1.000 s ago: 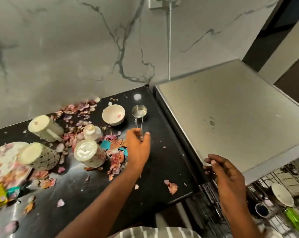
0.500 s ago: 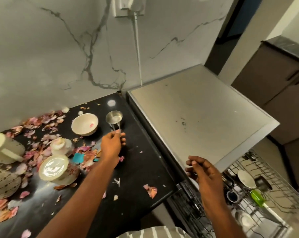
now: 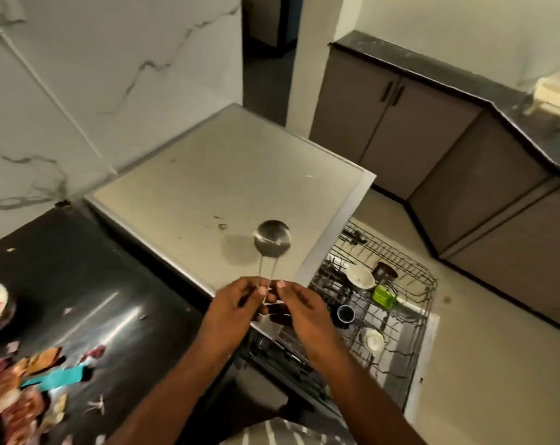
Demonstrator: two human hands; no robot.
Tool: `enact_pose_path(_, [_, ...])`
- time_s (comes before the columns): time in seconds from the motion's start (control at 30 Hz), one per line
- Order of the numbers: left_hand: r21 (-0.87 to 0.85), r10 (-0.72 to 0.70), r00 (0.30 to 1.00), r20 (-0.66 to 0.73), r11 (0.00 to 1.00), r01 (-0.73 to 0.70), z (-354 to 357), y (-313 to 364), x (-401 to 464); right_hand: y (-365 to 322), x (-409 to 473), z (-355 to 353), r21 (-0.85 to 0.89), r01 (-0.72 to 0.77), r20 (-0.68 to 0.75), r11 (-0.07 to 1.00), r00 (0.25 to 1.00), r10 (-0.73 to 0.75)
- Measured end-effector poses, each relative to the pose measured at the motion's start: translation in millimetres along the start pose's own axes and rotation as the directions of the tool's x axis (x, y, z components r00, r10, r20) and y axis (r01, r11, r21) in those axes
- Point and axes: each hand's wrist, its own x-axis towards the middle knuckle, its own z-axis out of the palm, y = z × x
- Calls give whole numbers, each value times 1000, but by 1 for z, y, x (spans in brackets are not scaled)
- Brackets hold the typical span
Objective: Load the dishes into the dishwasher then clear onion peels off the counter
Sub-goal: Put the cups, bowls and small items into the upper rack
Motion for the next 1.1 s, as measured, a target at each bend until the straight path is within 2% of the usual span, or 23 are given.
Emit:
enact_pose_path(0.1, [60,-4,984,177,998,-7,40,1,7,4,5,-30,11,10,-45,1000,999,-9])
enact_pose_path(0.23, [174,-75,949,306,984,21,80,-4,23,13,11,-74,60,12,-143,998,990,-4])
enact_pose_path(0.37, [325,-139,905,403,946,1,108,-8,38,22,24,-117,168,-68,-237,983,965,108])
enact_pose_path(0.57, [437,-198,893,405,900,2,137,-8,58,40,73,-193,328,-218,-269,919,911,312])
enact_pose_path(0.8, [438,-217,918,333,898,53,156,-3,75,60,161,-268,464,-309,-270,830,843,464])
enact_pose_path(1.1, [469,-256,944,210,873,133,160,-2,87,70,264,-302,501,-432,-244,750,761,602])
